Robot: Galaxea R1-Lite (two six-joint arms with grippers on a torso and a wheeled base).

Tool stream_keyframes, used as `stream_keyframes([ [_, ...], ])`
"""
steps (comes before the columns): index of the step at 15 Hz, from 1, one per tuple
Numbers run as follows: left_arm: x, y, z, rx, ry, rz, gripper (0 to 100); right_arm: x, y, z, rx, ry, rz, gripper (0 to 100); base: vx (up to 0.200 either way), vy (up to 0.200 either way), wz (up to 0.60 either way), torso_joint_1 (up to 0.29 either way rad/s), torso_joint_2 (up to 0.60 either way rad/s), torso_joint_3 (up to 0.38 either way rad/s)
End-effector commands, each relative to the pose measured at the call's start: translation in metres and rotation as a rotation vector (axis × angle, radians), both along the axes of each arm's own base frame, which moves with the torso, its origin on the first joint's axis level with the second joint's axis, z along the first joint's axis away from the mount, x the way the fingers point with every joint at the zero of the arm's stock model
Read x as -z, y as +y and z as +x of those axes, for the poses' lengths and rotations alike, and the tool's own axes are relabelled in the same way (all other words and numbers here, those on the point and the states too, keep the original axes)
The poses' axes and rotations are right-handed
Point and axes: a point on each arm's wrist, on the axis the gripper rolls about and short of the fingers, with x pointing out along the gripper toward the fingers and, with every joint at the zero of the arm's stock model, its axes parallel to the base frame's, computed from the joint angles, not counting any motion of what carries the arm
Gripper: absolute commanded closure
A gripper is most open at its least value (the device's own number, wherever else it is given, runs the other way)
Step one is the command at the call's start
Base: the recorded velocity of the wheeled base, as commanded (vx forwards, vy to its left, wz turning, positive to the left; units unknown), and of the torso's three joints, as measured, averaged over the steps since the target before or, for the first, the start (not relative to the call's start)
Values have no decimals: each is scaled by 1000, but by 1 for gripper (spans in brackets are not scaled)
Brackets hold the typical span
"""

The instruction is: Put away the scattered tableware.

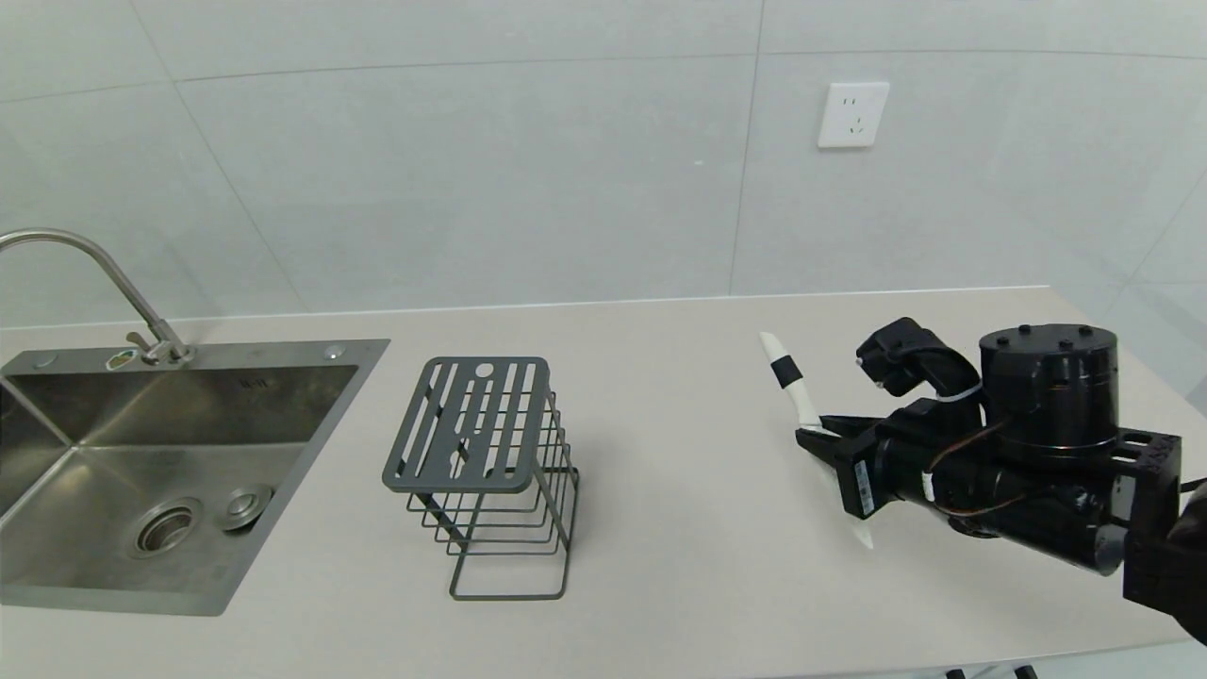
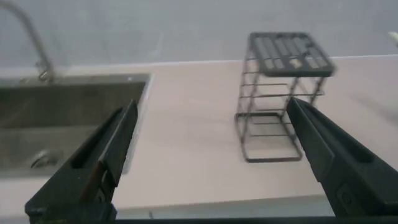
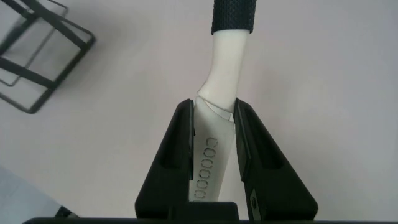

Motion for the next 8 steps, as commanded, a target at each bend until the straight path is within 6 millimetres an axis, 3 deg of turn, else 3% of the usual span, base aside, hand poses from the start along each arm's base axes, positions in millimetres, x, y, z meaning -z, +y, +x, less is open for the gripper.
stream_keyframes([
  [1, -41, 0, 5, 49, 5, 31, 0, -11, -8, -14, -35, -40, 26, 100, 0, 0, 0, 0, 0, 0],
  [3, -89, -2, 17, 160, -13, 68, 0, -9, -10, -18, -91, -100, 48, 100, 0, 0, 0, 0, 0, 0],
  [4, -103, -4, 28, 232, 3, 86, 0, -8, -12, -18, -107, -121, 52, 100, 0, 0, 0, 0, 0, 0],
  [8, -122, -11, 79, 431, 42, 160, 0, -7, -12, -22, -162, -172, 72, 100, 0, 0, 0, 0, 0, 0],
])
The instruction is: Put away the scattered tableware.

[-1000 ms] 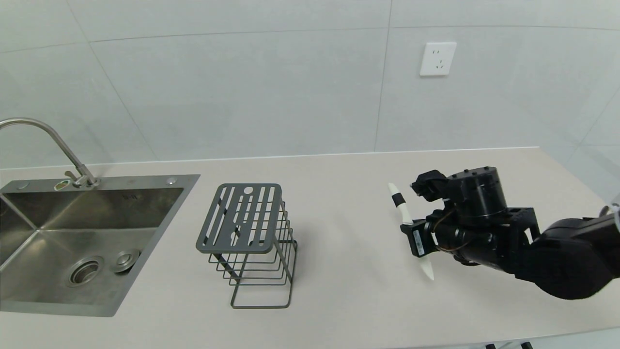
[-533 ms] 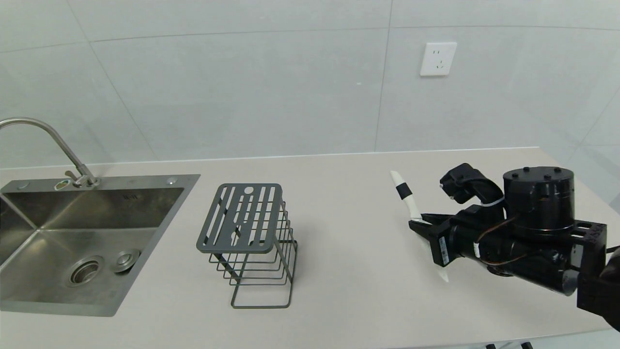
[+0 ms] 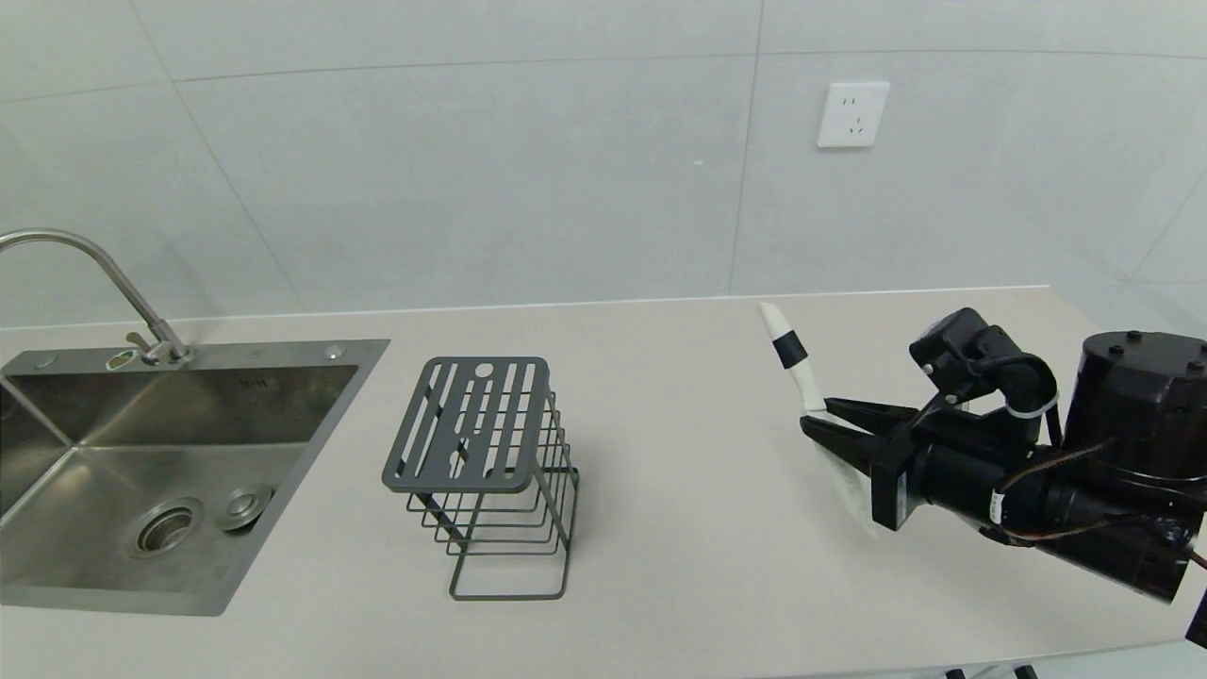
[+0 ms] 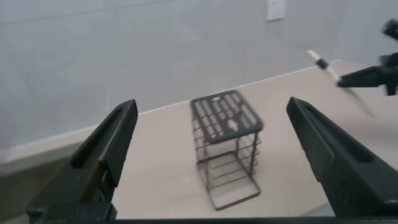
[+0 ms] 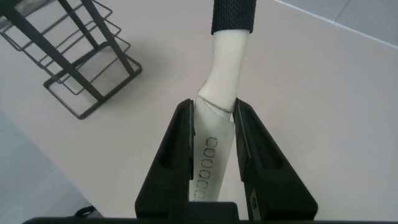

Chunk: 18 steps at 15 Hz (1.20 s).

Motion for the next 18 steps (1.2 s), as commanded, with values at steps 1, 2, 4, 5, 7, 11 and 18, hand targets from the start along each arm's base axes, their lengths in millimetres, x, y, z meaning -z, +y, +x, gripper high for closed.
stream_keyframes([
  [1, -11, -5, 53, 94, 87, 54, 0, 0, 0, -2, -26, -18, -3, 100, 0, 0, 0, 0, 0, 0],
  [2, -13, -8, 67, 156, 86, 76, 0, -1, 1, -3, -65, -49, 1, 100, 0, 0, 0, 0, 0, 0],
  [4, -12, -24, 87, 375, 53, 148, 0, -3, 1, -5, -114, -96, 17, 100, 0, 0, 0, 0, 0, 0],
  [5, -9, -34, 96, 481, 48, 174, 0, -4, 1, -7, -132, -118, 31, 100, 0, 0, 0, 0, 0, 0],
  [7, -5, -50, 112, 600, 40, 206, 0, -6, 0, -8, -153, -145, 46, 100, 0, 0, 0, 0, 0, 0],
  [11, 1, -68, 140, 748, 19, 228, 0, -12, 8, -13, -219, -205, 62, 100, 0, 0, 0, 0, 0, 0],
  [18, 11, -132, 207, 931, -99, 190, 0, -28, 14, -25, -372, -393, 164, 100, 0, 0, 0, 0, 0, 0],
])
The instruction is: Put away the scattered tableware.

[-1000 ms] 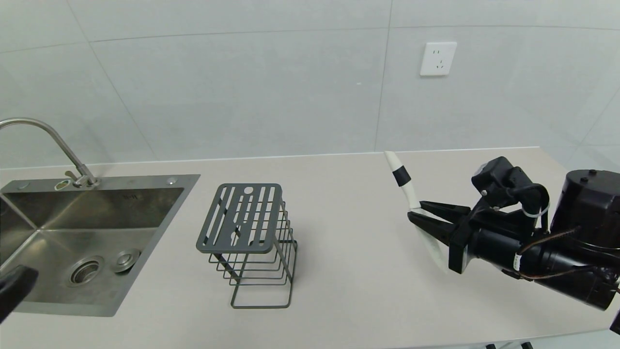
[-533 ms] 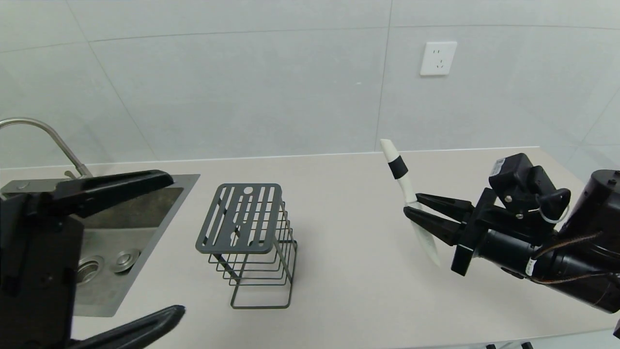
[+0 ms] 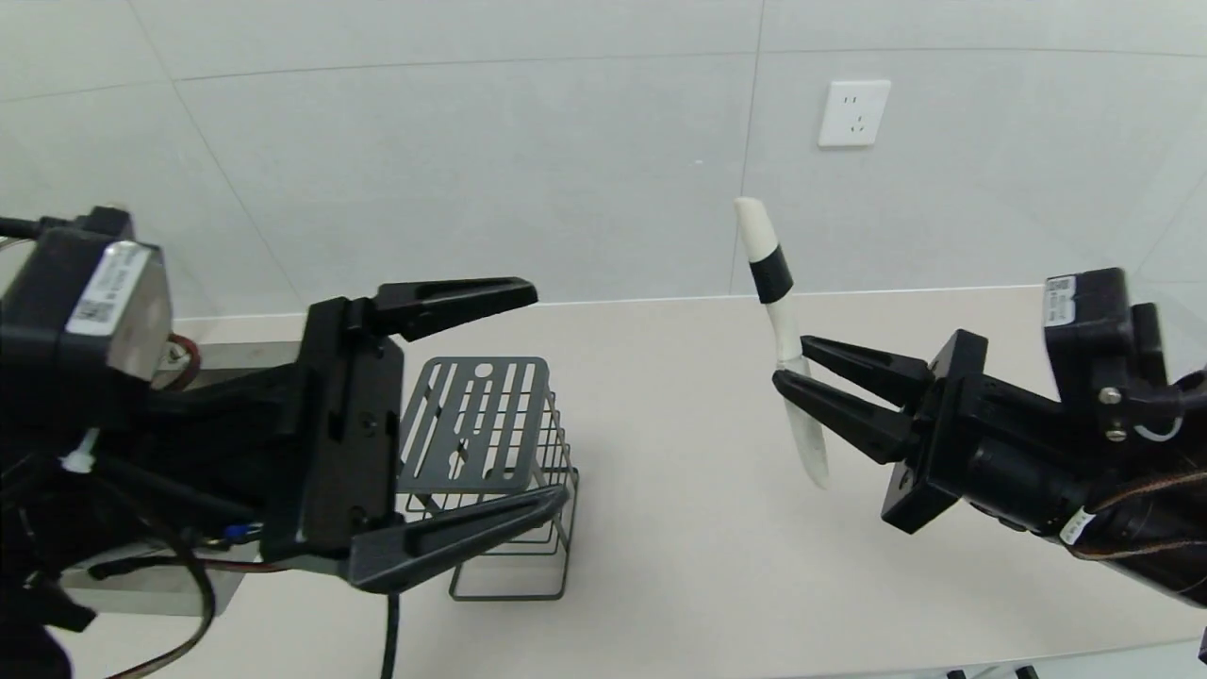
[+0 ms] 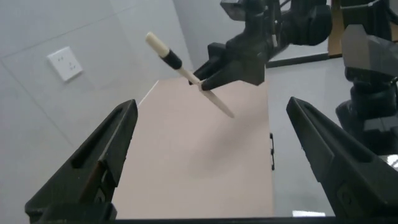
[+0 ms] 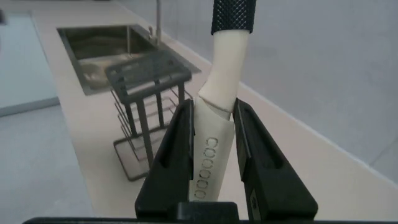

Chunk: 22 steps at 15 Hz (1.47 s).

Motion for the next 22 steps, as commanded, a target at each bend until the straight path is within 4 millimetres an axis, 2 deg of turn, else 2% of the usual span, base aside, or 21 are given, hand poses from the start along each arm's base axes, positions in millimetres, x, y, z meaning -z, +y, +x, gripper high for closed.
stream_keyframes([
  [1, 21, -33, 28, 60, 73, 3, 0, 6, -1, -2, -10, 12, -12, 100, 0, 0, 0, 0, 0, 0],
  [4, 25, -50, 44, 78, 67, -54, 0, 0, -4, -8, -23, -14, 2, 100, 0, 0, 0, 0, 0, 0],
  [5, 27, -62, 48, 102, 92, -80, 0, -1, -4, -14, -58, -32, -4, 100, 0, 0, 0, 0, 0, 0],
  [9, 28, -82, 51, 132, 138, -105, 0, -8, -4, -30, -106, -69, 11, 100, 0, 0, 0, 0, 0, 0],
  [12, 22, -96, 56, 135, 138, -142, 0, -1, -6, -38, -124, -51, -3, 100, 0, 0, 0, 0, 0, 0],
  [19, 13, -110, 46, 147, 138, -186, 0, 5, -10, -43, -125, -43, -13, 100, 0, 0, 0, 0, 0, 0],
  [22, 7, -118, 33, 190, 166, -201, 0, 5, -10, -43, -126, -42, -14, 100, 0, 0, 0, 0, 0, 0],
])
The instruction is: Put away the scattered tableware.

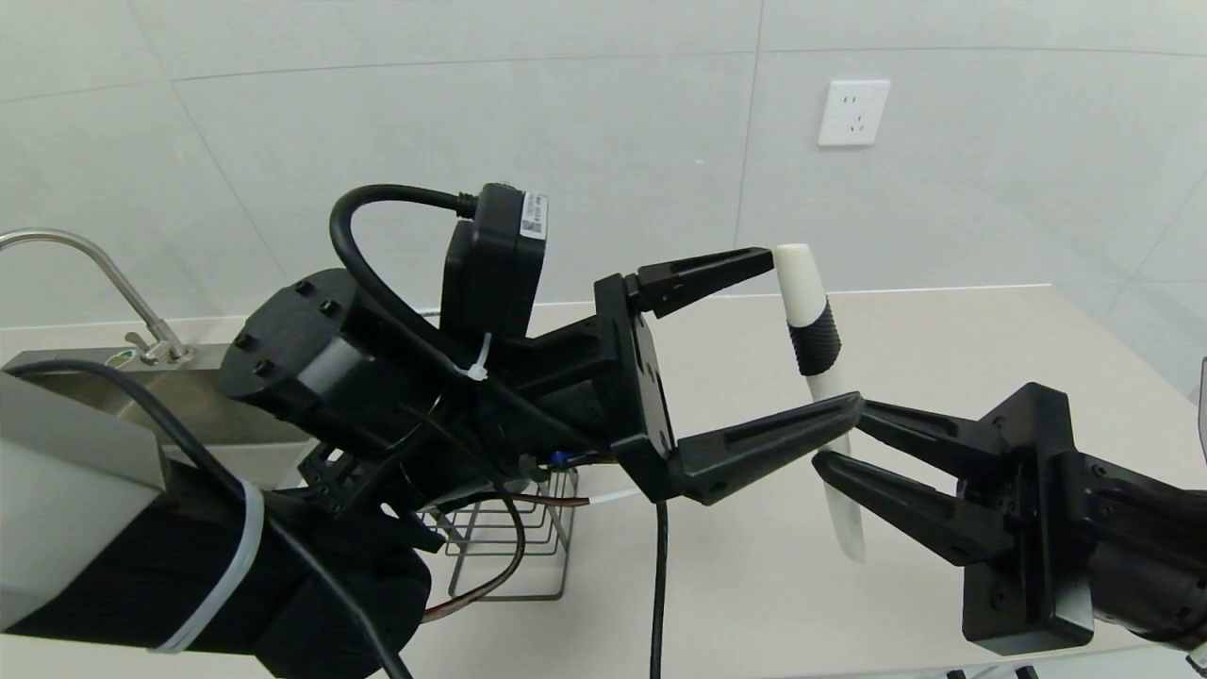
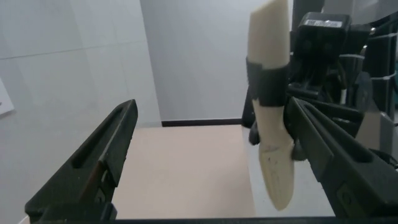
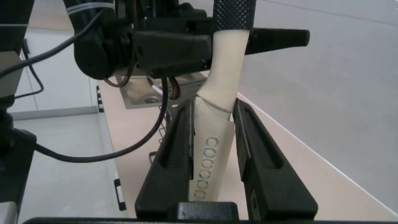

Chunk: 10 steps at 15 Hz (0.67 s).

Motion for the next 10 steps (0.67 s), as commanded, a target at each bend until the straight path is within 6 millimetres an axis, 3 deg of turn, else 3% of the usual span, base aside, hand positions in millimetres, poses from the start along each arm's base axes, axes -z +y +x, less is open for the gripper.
stream_keyframes([
  [1, -9, -2, -11, 37, 0, -19, 0, 0, 1, 0, -2, 0, -1, 100, 0, 0, 0, 0, 0, 0],
  [10, -10, -11, -23, 97, 37, -20, 0, 3, 1, 1, -1, -17, 7, 100, 0, 0, 0, 0, 0, 0],
])
